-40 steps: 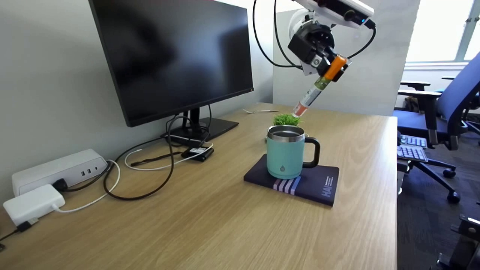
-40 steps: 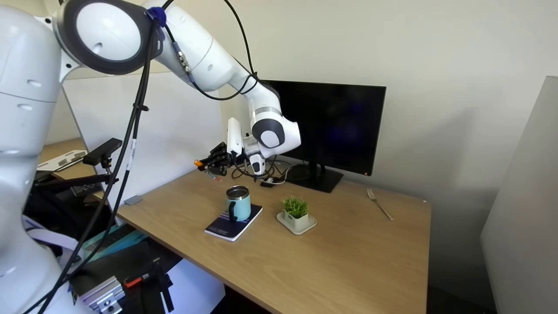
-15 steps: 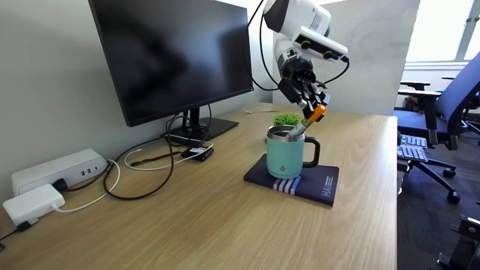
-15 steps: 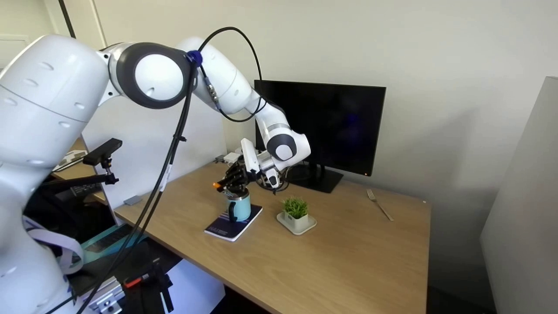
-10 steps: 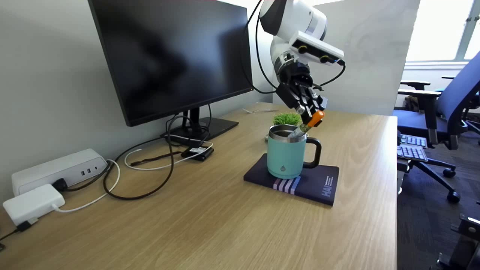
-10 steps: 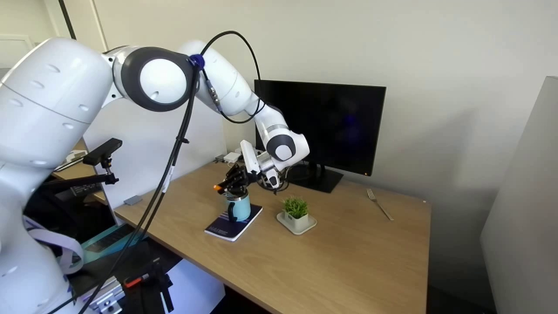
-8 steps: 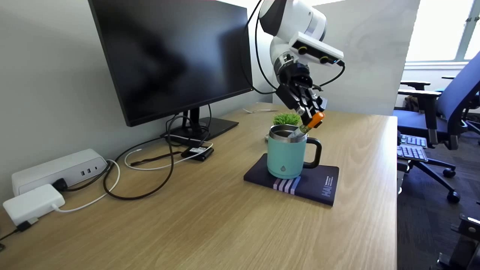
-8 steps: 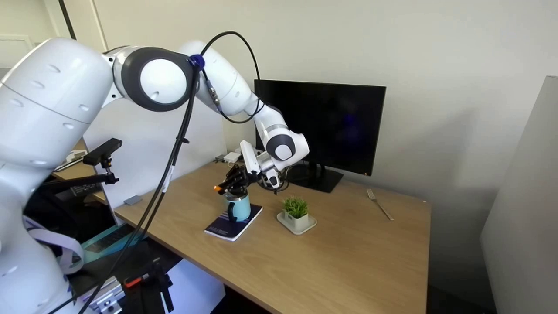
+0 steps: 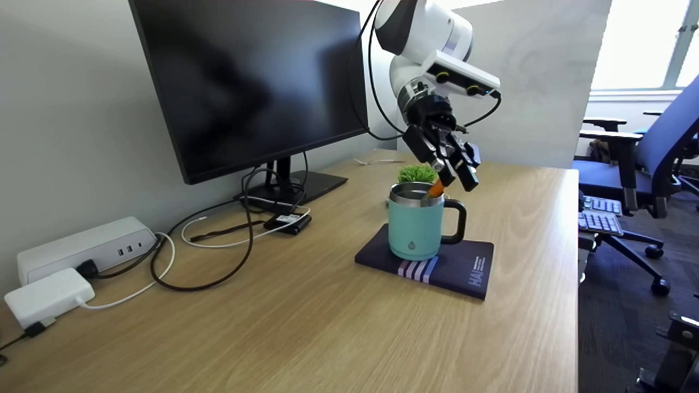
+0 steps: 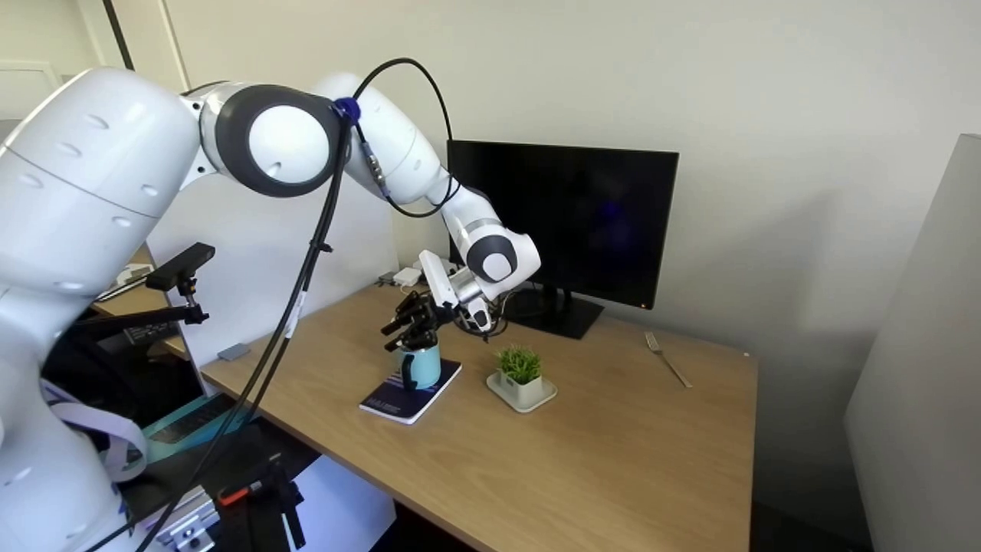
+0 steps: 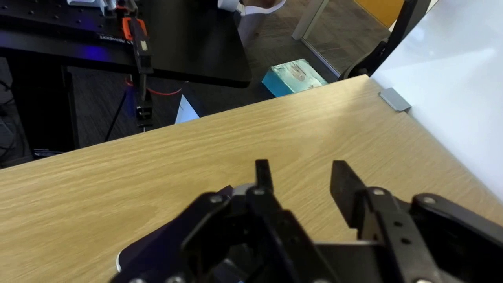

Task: Pick up the mug, put it on the book, then put the marker in the mug

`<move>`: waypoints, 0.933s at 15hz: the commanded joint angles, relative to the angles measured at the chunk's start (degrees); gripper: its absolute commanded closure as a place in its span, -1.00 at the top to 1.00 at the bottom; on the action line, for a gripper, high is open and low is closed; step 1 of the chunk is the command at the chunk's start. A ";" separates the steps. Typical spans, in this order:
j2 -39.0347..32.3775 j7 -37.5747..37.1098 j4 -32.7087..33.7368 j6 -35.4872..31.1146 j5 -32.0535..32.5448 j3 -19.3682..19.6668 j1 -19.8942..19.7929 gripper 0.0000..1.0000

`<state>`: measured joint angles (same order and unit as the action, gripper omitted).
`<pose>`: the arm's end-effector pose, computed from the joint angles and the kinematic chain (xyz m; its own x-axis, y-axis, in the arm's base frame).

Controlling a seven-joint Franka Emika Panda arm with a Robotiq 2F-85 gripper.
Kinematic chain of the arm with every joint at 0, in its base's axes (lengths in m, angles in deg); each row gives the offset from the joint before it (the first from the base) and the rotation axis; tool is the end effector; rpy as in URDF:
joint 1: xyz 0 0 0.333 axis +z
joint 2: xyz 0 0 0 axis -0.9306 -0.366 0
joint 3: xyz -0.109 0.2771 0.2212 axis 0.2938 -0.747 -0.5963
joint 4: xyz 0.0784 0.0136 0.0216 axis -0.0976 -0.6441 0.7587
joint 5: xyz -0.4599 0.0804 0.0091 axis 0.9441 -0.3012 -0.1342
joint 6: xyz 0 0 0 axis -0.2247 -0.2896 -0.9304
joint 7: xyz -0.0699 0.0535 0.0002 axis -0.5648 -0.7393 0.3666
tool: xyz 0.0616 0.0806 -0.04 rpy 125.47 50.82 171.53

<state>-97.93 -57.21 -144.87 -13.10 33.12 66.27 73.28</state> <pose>0.6617 0.1599 0.1507 0.5902 0.1833 -0.7862 -0.2022 -0.9093 -0.3638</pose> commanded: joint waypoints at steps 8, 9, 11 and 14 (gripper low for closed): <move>5.62 1.02 2.71 1.37 4.53 -1.09 0.49 1.00; 7.60 1.52 2.34 0.70 5.81 -1.12 0.94 1.00; 11.92 2.58 0.56 -1.39 8.95 -1.10 2.01 1.00; 18.37 4.48 -3.10 -5.14 14.01 -1.25 3.44 1.00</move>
<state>-85.69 -55.57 -142.06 -12.86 42.70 64.95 75.59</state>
